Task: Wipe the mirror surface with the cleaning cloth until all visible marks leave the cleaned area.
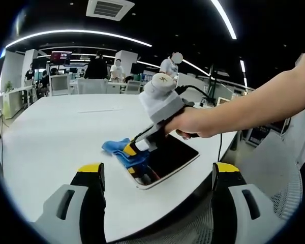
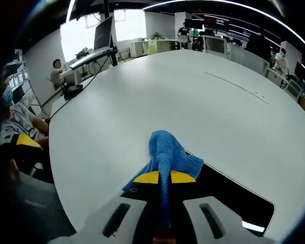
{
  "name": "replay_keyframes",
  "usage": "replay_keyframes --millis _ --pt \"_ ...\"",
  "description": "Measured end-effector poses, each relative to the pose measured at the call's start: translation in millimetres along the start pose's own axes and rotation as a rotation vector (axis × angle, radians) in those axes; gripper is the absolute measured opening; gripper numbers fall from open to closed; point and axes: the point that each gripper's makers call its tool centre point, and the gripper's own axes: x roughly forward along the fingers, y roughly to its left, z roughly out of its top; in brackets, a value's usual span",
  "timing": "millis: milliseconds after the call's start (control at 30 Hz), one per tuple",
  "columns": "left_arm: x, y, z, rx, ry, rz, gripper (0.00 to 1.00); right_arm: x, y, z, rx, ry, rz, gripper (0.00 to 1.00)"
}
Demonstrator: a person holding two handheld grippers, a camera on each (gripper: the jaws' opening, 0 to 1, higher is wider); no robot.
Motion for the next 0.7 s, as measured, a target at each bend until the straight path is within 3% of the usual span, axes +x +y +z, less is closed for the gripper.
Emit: replay_keyframes --millis 700 --pt "-1.1 1.0 1.0 -0.007 -0.008 0.006 0.84 -8.7 16.1 -13.0 -0.072 0.041 0.041 0.0"
